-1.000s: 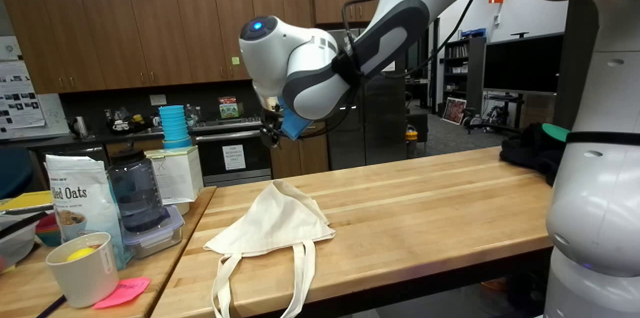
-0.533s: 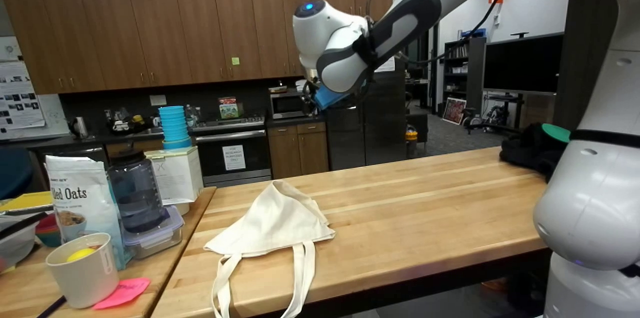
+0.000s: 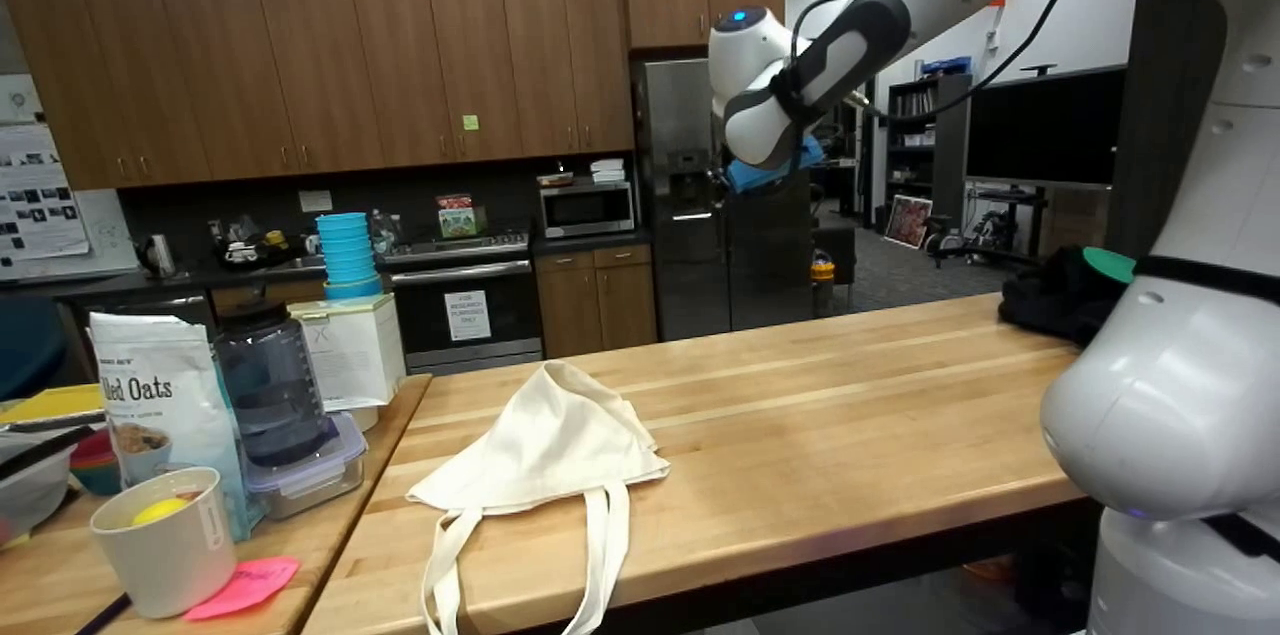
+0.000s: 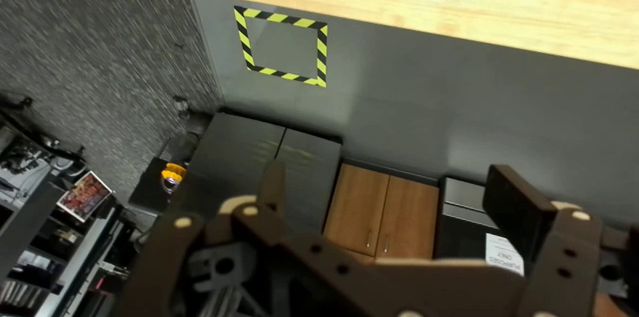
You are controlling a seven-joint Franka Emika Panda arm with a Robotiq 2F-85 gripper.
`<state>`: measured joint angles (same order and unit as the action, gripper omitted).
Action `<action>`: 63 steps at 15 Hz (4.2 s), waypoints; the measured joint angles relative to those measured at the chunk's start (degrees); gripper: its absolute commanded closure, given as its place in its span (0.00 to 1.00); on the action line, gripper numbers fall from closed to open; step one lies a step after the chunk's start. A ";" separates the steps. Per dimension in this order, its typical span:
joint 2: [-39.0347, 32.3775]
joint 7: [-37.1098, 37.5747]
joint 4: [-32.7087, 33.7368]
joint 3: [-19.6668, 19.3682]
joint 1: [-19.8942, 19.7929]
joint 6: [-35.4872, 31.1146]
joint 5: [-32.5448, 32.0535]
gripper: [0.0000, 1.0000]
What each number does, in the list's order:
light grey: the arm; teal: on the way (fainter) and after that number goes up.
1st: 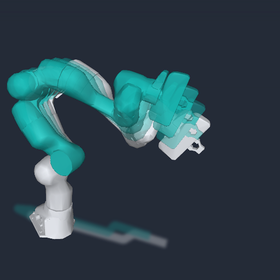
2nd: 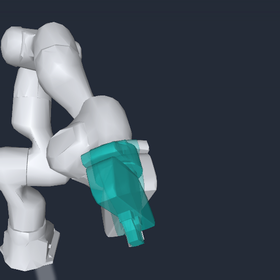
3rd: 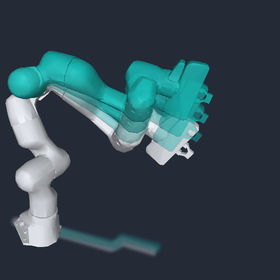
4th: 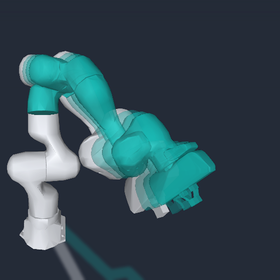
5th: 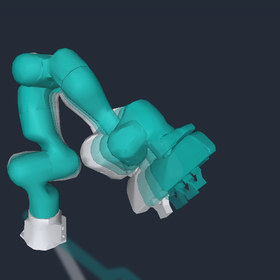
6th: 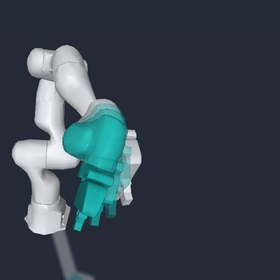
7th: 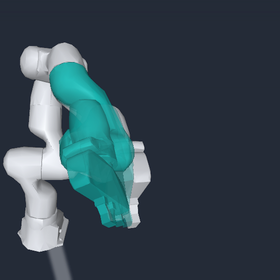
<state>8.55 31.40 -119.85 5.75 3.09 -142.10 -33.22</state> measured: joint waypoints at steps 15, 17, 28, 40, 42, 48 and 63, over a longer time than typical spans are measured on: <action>-8.73 -9.02 3.86 -12.60 -11.36 1.27 21.29 0.00; -11.08 -7.91 5.41 -13.51 -11.70 3.20 22.27 0.00; -18.05 2.98 12.06 -14.71 -9.94 8.73 22.28 0.00; -18.24 7.54 12.06 -17.36 -9.80 8.68 16.55 0.00; -18.34 9.28 11.94 -18.65 -10.15 8.70 15.05 0.00; -21.16 15.05 11.19 -22.57 -11.74 8.71 13.18 0.00; -25.04 48.33 12.30 -30.65 -11.98 11.77 -7.52 0.00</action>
<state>-16.49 79.73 -107.55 -24.90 -8.89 -130.32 -40.74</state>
